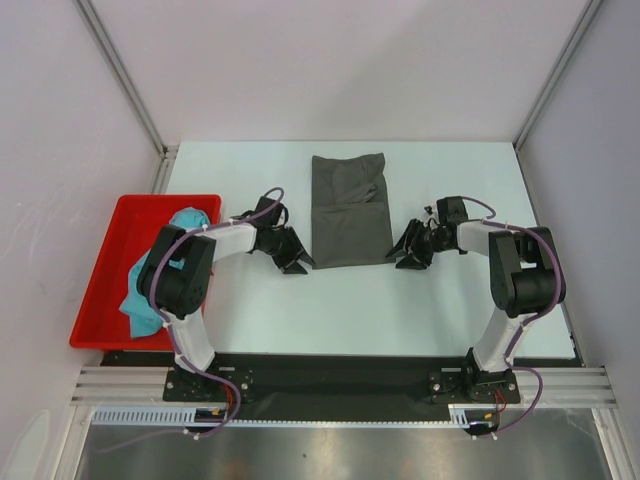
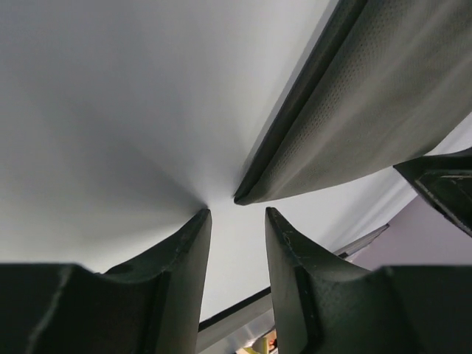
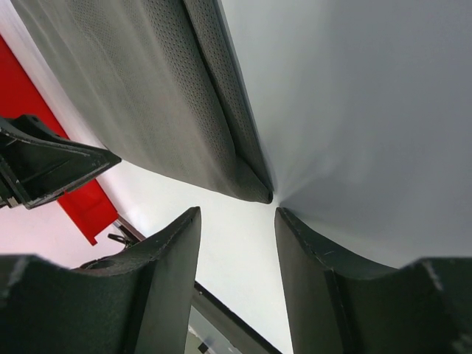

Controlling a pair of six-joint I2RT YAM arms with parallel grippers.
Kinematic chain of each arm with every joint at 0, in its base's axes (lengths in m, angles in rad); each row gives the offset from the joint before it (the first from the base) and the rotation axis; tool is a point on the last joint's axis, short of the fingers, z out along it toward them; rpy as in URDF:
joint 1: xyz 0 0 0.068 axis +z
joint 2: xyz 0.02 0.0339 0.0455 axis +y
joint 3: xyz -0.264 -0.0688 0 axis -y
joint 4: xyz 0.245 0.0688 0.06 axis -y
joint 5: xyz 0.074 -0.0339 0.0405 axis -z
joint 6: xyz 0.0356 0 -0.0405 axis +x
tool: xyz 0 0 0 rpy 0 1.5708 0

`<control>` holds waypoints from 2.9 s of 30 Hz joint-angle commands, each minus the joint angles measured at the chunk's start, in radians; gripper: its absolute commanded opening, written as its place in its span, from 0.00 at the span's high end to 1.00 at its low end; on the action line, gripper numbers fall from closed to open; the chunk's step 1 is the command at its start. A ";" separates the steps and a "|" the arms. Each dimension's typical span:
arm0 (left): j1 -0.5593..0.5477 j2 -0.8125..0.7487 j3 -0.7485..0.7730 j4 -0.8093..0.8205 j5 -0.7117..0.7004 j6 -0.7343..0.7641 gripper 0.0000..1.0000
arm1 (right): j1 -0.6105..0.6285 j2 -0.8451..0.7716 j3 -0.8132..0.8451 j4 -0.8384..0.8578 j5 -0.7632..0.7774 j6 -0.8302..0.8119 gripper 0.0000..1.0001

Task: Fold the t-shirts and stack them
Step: Fold the tshirt

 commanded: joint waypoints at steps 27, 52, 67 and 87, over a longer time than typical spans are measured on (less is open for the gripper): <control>-0.017 0.207 0.089 -0.135 -0.197 -0.133 0.87 | 0.038 -0.001 -0.029 0.012 0.168 0.064 0.50; -0.015 0.184 0.118 -0.122 -0.204 -0.044 1.00 | 0.023 0.033 -0.130 0.133 0.307 0.356 0.83; -0.087 -0.078 -0.129 -0.111 -0.299 0.033 1.00 | 0.156 -0.264 -0.391 0.110 0.287 0.256 1.00; -0.365 -0.537 -0.457 -0.212 -0.353 -0.132 1.00 | 0.372 -1.027 -0.712 -0.246 0.399 0.451 1.00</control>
